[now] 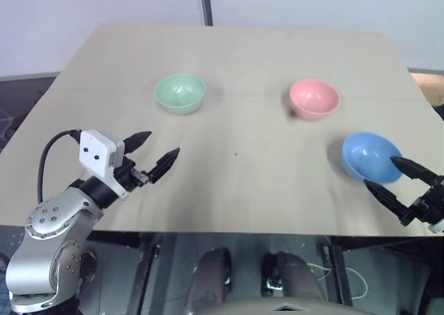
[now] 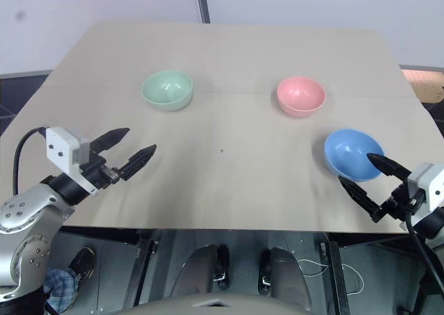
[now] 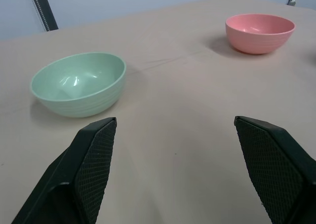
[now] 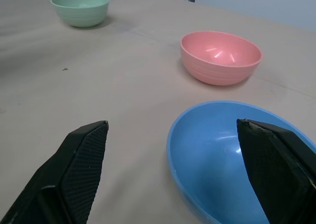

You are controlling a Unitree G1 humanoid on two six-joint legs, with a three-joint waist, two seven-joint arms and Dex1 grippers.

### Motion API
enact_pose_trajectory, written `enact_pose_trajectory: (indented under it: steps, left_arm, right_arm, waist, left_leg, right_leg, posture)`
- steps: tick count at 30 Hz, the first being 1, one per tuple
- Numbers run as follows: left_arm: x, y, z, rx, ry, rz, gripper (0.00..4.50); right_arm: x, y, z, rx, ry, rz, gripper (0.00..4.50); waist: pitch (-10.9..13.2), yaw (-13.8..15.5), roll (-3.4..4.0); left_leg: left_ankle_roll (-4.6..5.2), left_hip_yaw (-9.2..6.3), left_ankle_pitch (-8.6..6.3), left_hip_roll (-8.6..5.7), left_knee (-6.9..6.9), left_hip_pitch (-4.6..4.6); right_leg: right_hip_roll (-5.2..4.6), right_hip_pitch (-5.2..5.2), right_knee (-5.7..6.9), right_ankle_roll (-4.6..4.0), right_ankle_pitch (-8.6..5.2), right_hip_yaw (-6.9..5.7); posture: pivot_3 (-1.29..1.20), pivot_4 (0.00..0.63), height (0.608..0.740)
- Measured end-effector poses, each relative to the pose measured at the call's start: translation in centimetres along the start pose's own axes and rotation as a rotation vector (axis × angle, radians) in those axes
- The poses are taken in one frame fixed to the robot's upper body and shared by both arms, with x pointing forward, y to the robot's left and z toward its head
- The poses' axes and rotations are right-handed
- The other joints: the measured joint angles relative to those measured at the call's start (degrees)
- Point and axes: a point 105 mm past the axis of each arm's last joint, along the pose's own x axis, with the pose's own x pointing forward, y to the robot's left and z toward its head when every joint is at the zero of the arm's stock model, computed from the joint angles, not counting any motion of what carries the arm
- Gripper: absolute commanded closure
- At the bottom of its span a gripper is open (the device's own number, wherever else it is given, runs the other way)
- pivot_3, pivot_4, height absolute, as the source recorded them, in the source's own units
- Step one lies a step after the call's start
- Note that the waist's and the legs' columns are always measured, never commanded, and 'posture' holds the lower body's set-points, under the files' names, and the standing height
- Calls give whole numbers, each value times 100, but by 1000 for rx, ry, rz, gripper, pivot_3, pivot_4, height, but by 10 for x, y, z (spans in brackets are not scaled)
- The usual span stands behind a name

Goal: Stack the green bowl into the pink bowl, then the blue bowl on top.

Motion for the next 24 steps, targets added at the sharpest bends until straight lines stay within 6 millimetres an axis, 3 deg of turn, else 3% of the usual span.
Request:
enact_pose_trajectory:
  steps: [24]
  left_arm:
    - [9,-6,4,-50,-43,-78,473]
  right_arm:
    - [5,-6,8,-13,-7,-17,0]
  waist:
    - [-1,0,1]
  left_leg:
    - [1,1,1,-1,1,2]
  right_leg:
    - [1,3,3,0,0,0]
  posture:
    - [0,150,740]
